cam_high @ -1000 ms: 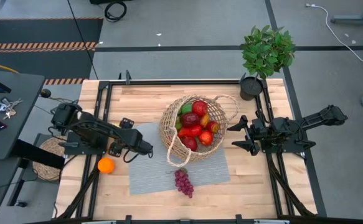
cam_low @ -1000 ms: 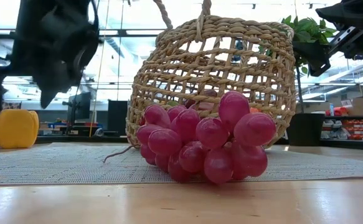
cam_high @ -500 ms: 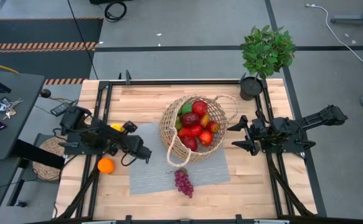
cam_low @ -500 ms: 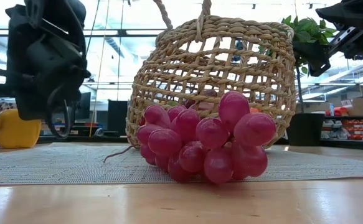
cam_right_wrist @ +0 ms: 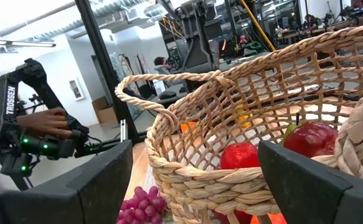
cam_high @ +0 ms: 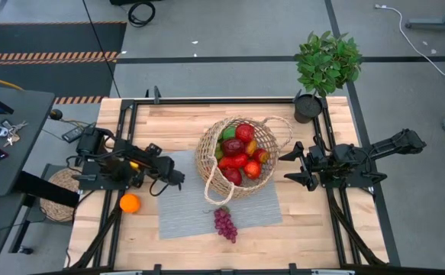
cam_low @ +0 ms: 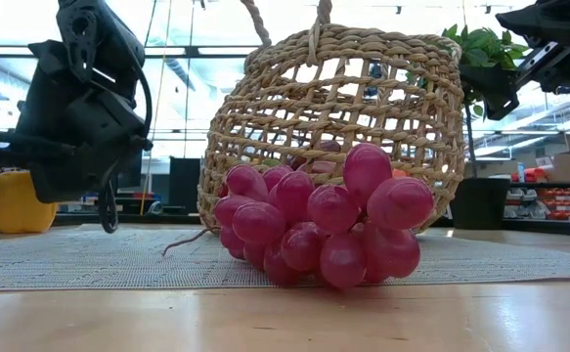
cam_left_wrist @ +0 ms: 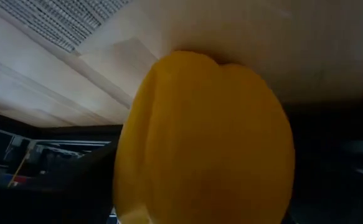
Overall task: Build produce basket
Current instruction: Put the yellow bell pepper into the brown basket
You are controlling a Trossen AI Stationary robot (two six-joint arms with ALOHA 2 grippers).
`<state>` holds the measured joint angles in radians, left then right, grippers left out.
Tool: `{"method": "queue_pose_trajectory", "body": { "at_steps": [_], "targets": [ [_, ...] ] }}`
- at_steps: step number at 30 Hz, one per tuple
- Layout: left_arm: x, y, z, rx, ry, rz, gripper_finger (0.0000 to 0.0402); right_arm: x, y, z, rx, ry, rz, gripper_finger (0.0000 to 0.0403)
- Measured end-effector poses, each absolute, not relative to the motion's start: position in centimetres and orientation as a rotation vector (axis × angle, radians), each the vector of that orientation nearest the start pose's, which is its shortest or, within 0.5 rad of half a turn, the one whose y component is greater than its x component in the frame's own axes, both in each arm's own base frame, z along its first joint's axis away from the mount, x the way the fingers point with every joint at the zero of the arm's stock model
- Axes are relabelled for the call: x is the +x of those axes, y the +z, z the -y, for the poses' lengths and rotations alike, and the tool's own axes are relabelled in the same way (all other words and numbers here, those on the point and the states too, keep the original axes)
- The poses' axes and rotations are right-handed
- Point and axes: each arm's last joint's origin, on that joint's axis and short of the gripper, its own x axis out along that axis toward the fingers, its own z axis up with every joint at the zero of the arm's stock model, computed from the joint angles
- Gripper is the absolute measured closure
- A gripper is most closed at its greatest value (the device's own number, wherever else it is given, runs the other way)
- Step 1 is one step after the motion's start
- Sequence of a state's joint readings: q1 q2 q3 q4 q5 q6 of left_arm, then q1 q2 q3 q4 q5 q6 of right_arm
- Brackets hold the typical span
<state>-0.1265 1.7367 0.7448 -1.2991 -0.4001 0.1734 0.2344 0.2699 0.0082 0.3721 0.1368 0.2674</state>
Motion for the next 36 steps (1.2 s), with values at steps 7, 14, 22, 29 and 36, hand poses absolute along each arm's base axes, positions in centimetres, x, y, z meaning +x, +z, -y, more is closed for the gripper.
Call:
{"method": "queue_pose_trajectory", "body": {
  "at_steps": [7,14,22,29,36],
  "targets": [
    [18.7,12.0,1.2,0.684,-0.037,-2.228,0.0091,11.1,17.9,-2.3,0.287,0.111,0.095,0.0055],
    [19.5,12.6,1.8,0.671,0.052,-2.180,0.0109,11.1,17.9,-2.3,0.287,0.112,0.095,0.0055],
    [22.5,18.0,2.8,0.708,0.247,-1.968,0.0107,11.1,17.9,-2.3,0.287,0.111,0.095,0.0055],
    [24.6,25.2,2.7,0.658,0.549,-1.580,0.0105,11.1,17.9,-2.3,0.287,0.111,0.095,0.0055],
    [25.9,32.4,2.5,0.467,0.809,-1.166,0.0101,11.1,17.9,-2.3,0.287,0.111,0.095,0.0055]
  ]
}}
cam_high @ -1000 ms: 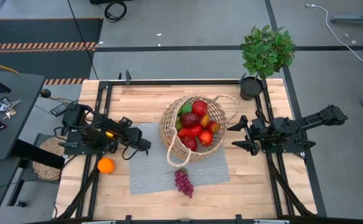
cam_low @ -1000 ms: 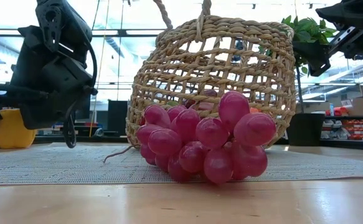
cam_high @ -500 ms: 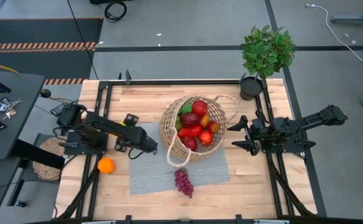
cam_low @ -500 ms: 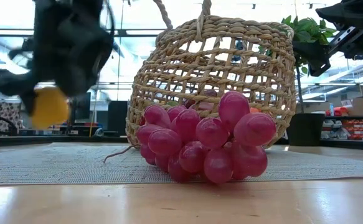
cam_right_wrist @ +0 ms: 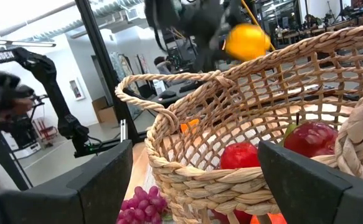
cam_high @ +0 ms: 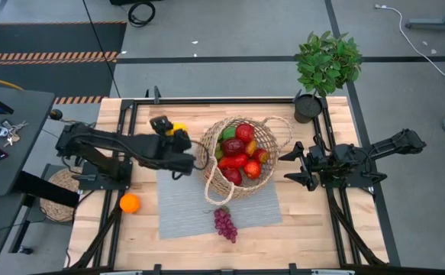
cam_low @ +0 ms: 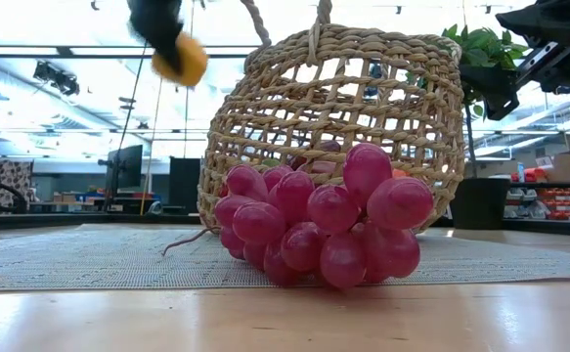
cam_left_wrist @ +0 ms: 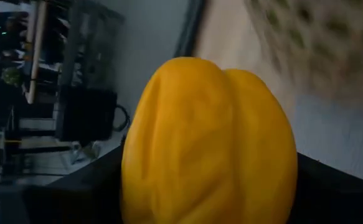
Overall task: Build produce basket
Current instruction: Put the yellow bell pepper into the brown basket
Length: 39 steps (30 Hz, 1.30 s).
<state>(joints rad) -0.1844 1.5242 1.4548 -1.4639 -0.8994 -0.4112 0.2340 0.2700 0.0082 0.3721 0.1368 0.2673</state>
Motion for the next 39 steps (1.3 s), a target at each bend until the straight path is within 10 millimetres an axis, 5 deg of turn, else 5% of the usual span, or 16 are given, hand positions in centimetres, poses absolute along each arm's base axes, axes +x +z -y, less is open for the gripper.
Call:
{"method": "queue_pose_trajectory", "body": {
  "at_steps": [7,17,23,39],
  "targets": [
    [27.2,39.6,2.9,0.263,0.861,-0.787,0.0100,11.1,17.9,-2.3,0.287,0.111,0.095,0.0055],
    [29.4,46.1,4.6,0.145,0.621,-0.396,0.0100,11.1,17.9,-2.3,0.288,0.112,0.095,0.0055],
    [30.2,46.1,5.5,0.303,0.365,-0.417,0.0099,11.1,17.9,-2.3,0.288,0.112,0.095,0.0055],
    [30.7,44.5,8.5,1.024,0.104,-0.531,0.0099,11.1,17.9,-2.3,0.288,0.111,0.095,0.0055]
  ]
}}
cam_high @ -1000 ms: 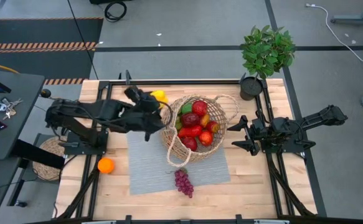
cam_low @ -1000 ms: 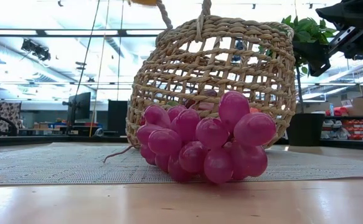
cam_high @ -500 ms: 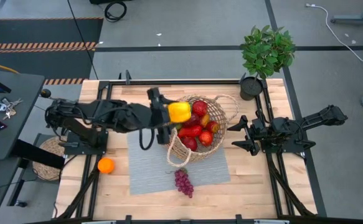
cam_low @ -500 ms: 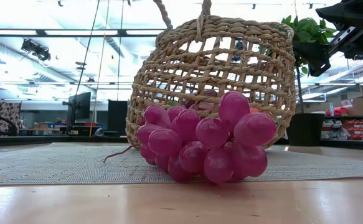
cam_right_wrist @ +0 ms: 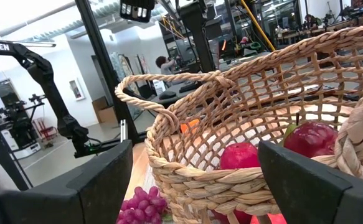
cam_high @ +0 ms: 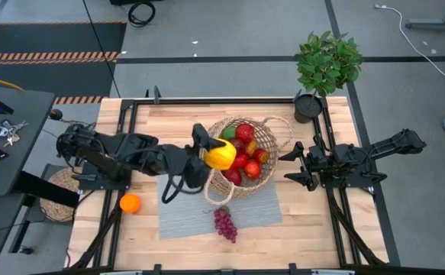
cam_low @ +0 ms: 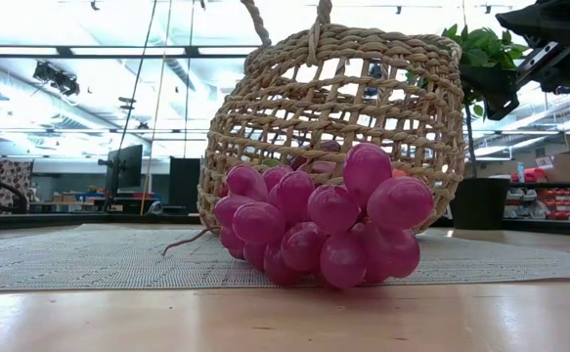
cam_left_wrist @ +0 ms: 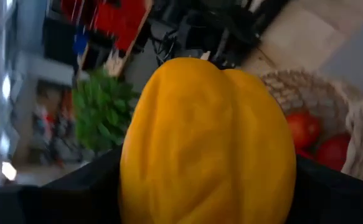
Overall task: Build produce basket
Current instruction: Put the yellow bell pepper into the brown basket
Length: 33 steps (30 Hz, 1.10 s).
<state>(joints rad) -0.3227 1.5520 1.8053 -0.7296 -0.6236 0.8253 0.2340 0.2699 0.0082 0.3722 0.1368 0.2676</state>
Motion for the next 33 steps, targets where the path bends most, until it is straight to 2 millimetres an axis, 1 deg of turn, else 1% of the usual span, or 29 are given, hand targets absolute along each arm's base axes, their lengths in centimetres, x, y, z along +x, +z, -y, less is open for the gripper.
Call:
{"method": "queue_pose_trajectory", "body": {
  "at_steps": [5,8,11,14,17,20,25,29,31,33],
  "targets": [
    [30.5,44.5,9.1,1.282,0.019,-0.541,0.0096,11.1,17.9,-2.3,0.288,0.112,0.095,0.0055],
    [30.5,44.5,9.3,1.374,-0.011,-0.544,0.0088,11.1,17.9,-2.3,0.288,0.112,0.095,0.0055],
    [30.5,44.5,9.2,1.372,-0.009,-0.544,0.0080,11.1,17.9,-2.3,0.288,0.112,0.095,0.0055],
    [30.7,44.5,8.7,1.279,0.029,-0.549,0.0076,11.1,17.9,-2.3,0.288,0.111,0.095,0.0055],
    [30.9,44.5,7.8,1.108,0.098,-0.551,0.0076,11.1,17.9,-2.3,0.288,0.112,0.095,0.0055],
    [31.2,44.5,6.6,0.874,0.195,-0.544,0.0075,11.1,17.9,-2.3,0.287,0.112,0.095,0.0055],
    [31.5,44.5,3.8,0.406,0.435,-0.499,0.0075,11.1,17.9,-2.3,0.288,0.111,0.095,0.0055],
    [31.6,44.2,2.0,-0.020,0.598,-0.417,0.0074,11.1,17.9,-2.3,0.287,0.111,0.095,0.0055],
    [31.5,44.0,1.3,-0.205,0.641,-0.386,0.0074,11.1,17.9,-2.3,0.287,0.111,0.095,0.0055],
    [31.5,43.9,0.9,-0.358,0.638,-0.361,0.0074,11.1,17.9,-2.3,0.287,0.111,0.095,0.0055]
  ]
}}
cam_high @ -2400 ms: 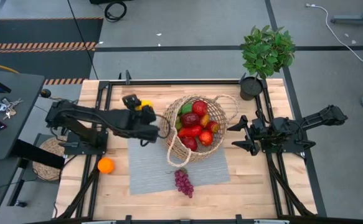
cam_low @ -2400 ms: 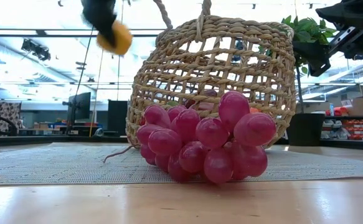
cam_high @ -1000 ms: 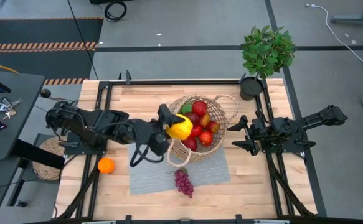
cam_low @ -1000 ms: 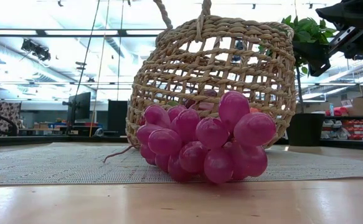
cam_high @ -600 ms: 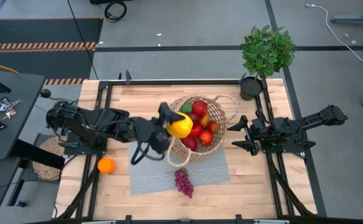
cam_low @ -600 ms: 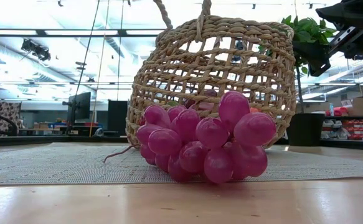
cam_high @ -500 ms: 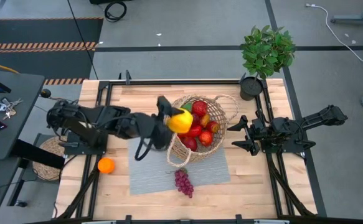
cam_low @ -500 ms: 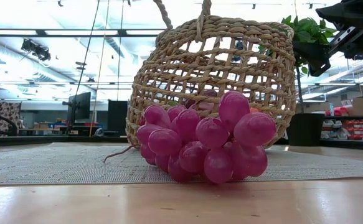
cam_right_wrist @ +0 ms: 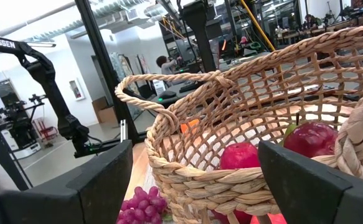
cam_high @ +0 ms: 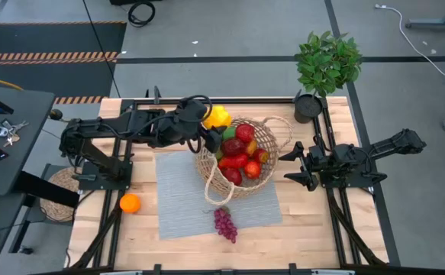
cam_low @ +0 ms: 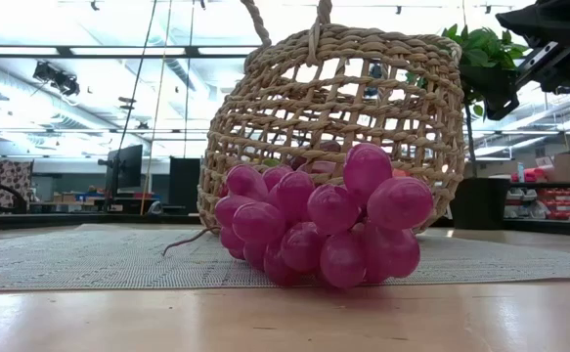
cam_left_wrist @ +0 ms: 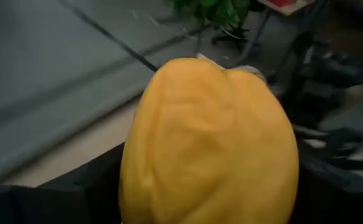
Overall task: Build produce basket
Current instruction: Put the yellow bell pepper into the brown basket
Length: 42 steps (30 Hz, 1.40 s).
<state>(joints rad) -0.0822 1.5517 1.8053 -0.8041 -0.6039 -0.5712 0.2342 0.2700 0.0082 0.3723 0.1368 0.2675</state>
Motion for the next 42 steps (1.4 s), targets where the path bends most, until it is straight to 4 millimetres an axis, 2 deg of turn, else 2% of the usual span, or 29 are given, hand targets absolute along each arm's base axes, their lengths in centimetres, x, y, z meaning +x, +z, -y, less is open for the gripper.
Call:
{"method": "queue_pose_trajectory", "body": {
  "at_steps": [3,5,12,14,20,27,34,42],
  "targets": [
    [31.7,43.8,0.7,-0.538,0.563,-0.366,0.0074,11.1,17.9,-2.3,0.287,0.111,0.095,0.0055],
    [31.8,43.8,0.7,-0.598,0.500,-0.391,0.0074,11.1,17.9,-2.3,0.287,0.112,0.095,0.0055],
    [31.9,43.7,1.0,-0.629,0.406,-0.436,0.0074,11.1,17.9,-2.3,0.288,0.112,0.095,0.0055],
    [32.8,43.2,1.4,-0.633,0.394,-0.437,0.0074,11.1,17.9,-2.3,0.287,0.111,0.095,0.0055],
    [37.2,39.9,2.9,-0.588,0.323,-0.479,0.0074,11.1,17.9,-2.2,0.288,0.112,0.098,0.0055],
    [41.1,36.1,1.9,-0.622,0.236,-0.561,0.0074,11.1,18.0,-2.2,0.289,0.113,0.105,0.0055],
    [43.0,33.1,0.2,-0.557,0.242,-0.633,0.0074,11.1,18.0,-2.2,0.290,0.113,0.107,0.0055],
    [44.4,30.3,-0.3,-0.520,0.268,-0.694,0.0074,11.1,18.1,-2.2,0.290,0.113,0.110,0.0055]
  ]
}}
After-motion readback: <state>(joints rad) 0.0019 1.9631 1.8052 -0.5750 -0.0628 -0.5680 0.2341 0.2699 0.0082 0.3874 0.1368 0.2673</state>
